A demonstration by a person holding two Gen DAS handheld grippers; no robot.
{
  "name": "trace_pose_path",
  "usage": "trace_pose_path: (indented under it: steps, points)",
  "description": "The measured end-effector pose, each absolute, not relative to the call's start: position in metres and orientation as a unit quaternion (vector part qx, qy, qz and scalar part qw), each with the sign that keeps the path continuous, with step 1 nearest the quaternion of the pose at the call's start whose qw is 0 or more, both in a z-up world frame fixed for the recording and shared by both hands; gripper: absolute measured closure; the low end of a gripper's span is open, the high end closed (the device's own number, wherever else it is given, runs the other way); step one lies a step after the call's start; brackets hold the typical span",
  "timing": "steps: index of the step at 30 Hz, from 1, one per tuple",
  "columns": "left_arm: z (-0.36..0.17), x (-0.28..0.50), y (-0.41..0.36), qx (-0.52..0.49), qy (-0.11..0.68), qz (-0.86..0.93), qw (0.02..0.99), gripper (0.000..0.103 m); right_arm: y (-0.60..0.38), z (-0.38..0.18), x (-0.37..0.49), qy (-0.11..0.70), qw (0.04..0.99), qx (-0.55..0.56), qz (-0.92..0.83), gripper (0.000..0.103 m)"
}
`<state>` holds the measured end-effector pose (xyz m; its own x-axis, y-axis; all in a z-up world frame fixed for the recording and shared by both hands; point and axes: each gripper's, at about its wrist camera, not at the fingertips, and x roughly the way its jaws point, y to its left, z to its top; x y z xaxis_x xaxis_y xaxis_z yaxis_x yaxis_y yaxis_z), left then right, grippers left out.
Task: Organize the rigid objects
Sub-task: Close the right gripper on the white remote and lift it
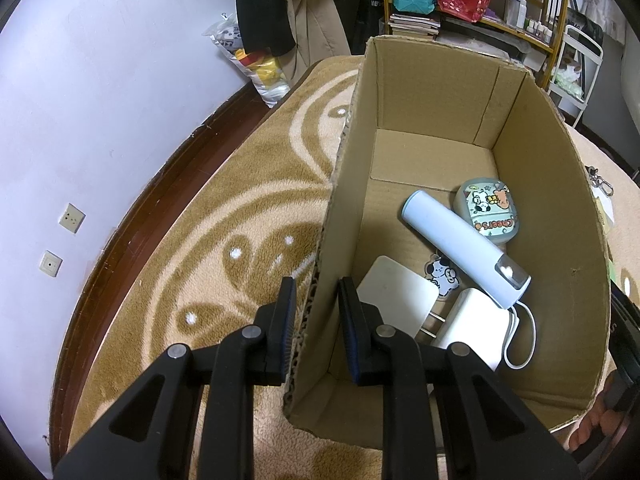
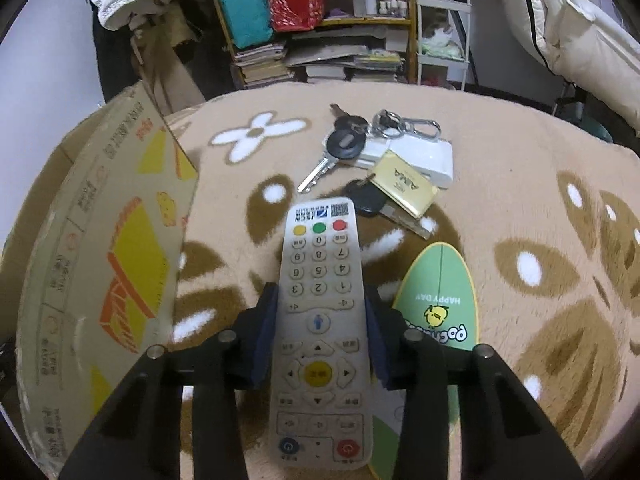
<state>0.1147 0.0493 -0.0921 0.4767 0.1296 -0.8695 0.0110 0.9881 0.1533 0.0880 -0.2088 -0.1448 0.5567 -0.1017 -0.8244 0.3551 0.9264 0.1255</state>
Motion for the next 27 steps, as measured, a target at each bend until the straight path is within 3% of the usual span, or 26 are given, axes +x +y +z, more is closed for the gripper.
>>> trace_pose_path:
  steps: [27]
  points:
    - [-0.087, 0.111, 0.050, 0.067, 0.508, 0.030, 0.858, 0.082, -0.172, -0.092, 0.076, 0.406, 0.907, 0.085, -0.074, 0.060]
